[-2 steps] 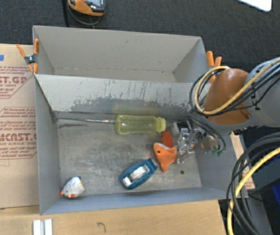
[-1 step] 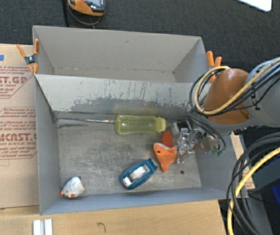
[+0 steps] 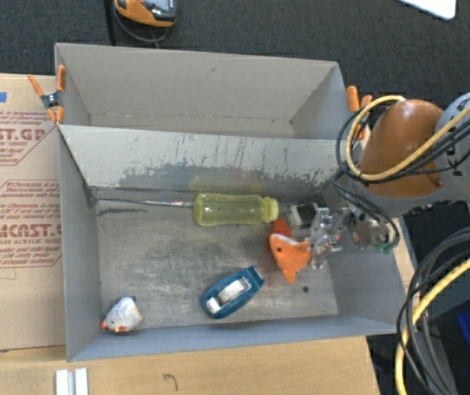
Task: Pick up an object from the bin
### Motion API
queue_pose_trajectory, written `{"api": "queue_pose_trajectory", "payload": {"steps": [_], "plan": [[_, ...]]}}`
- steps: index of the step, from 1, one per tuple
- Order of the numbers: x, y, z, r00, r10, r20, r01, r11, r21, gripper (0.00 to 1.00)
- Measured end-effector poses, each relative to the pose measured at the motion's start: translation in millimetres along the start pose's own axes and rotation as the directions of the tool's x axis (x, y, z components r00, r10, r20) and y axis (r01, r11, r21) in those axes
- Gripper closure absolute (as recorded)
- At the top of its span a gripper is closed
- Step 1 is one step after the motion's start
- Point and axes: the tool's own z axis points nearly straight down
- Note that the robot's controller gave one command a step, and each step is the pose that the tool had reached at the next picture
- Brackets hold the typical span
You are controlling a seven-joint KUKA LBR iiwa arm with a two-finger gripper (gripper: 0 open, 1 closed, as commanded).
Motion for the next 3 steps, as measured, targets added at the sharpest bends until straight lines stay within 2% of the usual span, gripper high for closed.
{"api": "queue_pose_trajectory", "payload": {"steps": [1,2,3], "plan": [[1.9,4.1,-136.1,1.000,0.013,0.011,-0.013,1.000,0.003,1.00],[1.9,4.1,-136.0,1.000,0.013,0.011,-0.013,1.000,0.003,0.00],[1.9,4.1,-136.1,1.000,0.013,0.011,-0.013,1.000,0.003,0.00]]}}
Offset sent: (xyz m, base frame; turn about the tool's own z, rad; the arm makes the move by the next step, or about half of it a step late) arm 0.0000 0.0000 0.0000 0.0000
